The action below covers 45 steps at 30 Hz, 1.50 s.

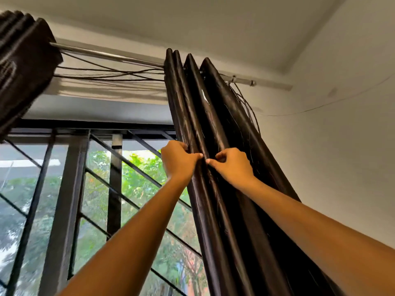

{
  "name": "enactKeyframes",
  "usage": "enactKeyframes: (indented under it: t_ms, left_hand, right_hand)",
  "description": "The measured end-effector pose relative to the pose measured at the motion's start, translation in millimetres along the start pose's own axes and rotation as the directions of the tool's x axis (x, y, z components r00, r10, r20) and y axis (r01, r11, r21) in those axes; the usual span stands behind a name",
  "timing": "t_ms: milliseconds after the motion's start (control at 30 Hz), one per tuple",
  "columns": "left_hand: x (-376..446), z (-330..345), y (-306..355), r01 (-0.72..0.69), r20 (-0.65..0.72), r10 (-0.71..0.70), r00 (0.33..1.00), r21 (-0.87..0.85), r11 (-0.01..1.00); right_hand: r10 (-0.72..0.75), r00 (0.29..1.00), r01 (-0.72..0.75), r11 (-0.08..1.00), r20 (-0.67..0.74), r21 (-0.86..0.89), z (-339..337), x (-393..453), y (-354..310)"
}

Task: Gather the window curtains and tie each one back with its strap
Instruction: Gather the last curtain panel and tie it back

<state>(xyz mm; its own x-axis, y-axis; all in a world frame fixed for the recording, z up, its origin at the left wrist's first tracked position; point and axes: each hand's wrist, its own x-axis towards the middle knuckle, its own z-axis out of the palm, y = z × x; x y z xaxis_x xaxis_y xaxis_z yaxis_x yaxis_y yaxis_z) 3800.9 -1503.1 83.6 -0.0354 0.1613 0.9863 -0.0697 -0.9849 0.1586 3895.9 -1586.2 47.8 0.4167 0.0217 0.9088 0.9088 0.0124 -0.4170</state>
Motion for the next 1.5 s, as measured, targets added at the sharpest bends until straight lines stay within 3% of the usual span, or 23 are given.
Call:
enactKeyframes:
  t_ms: [167,300,467,667,767,833,900,967,1100,1267,1500]
  left_hand:
    - [11,6,-10,0.021,-0.052,-0.017,0.998,0.087,0.996]
    - [13,5,-6,-0.030,-0.081,0.028,0.996,-0.024,0.999]
    - [23,14,16,-0.037,-0.128,0.028,0.991,-0.074,0.997]
    - [27,25,17,0.050,-0.173,-0.041,0.984,0.049,0.998]
    - [32,27,17,0.042,-0.149,-0.029,0.988,0.090,0.995]
    - [33,27,18,0.037,-0.121,-0.024,0.992,0.104,0.994]
    - [35,25,19,0.033,-0.098,-0.022,0.995,0.111,0.993]
    - [35,23,19,0.028,-0.073,-0.019,0.997,0.112,0.993]
    - [38,15,13,0.042,-0.050,-0.037,0.998,0.093,0.995]
    - [38,-5,3,0.103,-0.051,-0.105,0.993,-0.032,0.994]
    - [34,-8,10,0.114,0.038,-0.109,0.993,-0.181,0.977]
  right_hand:
    - [-0.033,0.999,0.033,0.999,-0.006,0.001,15,9,6]
    - [-0.097,0.995,0.098,0.993,-0.016,0.066,10,12,9]
    - [-0.289,0.946,0.288,0.957,0.145,0.027,15,10,-2]
    - [-0.275,0.915,0.265,0.961,0.296,0.075,4,24,8]
    - [-0.231,0.971,0.223,0.967,0.054,0.125,-8,39,25]
    - [-0.206,0.978,0.206,0.979,-0.027,0.002,-13,47,33]
    - [-0.130,0.991,0.131,0.991,0.037,-0.041,-12,54,37]
    - [-0.095,0.993,0.092,0.995,0.065,0.045,-10,58,33]
    - [-0.146,0.987,0.137,0.983,0.069,0.119,-7,63,15]
    - [-0.256,0.949,0.236,0.964,0.184,0.121,19,62,-27]
    - [-0.303,0.911,0.249,0.945,0.281,0.213,11,53,-43]
